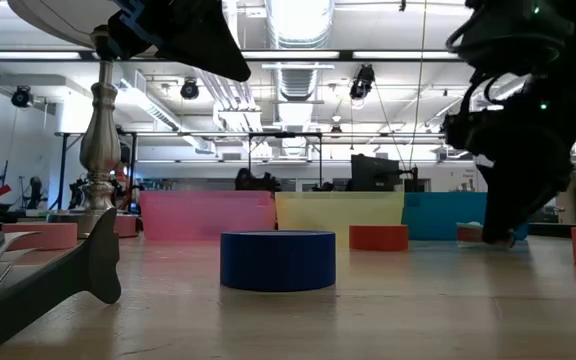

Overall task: Pick and place Stapler, Stapler remover, tape
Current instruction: Put the blue staple remover into the yellow bin

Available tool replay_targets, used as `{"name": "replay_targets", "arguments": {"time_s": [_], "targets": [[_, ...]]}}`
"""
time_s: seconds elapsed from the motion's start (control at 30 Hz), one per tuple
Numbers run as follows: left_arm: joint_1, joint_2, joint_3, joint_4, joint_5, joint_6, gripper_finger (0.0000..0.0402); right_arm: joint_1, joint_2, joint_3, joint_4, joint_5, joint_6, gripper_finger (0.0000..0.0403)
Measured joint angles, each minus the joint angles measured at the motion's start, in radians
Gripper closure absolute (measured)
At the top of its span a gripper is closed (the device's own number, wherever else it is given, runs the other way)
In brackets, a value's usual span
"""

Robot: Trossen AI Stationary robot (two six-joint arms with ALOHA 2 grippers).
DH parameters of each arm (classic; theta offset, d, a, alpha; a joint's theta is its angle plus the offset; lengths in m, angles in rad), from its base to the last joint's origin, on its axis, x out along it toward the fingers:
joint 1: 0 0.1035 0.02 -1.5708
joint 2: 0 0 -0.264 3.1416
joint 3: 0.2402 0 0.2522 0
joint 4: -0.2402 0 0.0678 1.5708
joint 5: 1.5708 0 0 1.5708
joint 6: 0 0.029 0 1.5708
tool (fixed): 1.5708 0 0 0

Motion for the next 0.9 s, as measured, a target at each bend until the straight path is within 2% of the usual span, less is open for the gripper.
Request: {"name": "replay_targets", "arguments": {"time_s": [0.33,0.7,0.9], "targets": [[0.000,0.000,0.000,0.000,0.000,0.002,0.0374,-0.027,0.021,0.002,0.008,-0.033,-0.049,0.0279],[0.000,0.000,0.000,-0.001,0.000,0.004,0.0374,-0.030,0.020,0.002,0.019,-0.035,-0.137,0.0372],[0.000,0.000,0.000,-0.001,0.000,0.004,0.0374,-0.029,0.020,0.037,0.018,-0.038,-0.165,0.0370]]}}
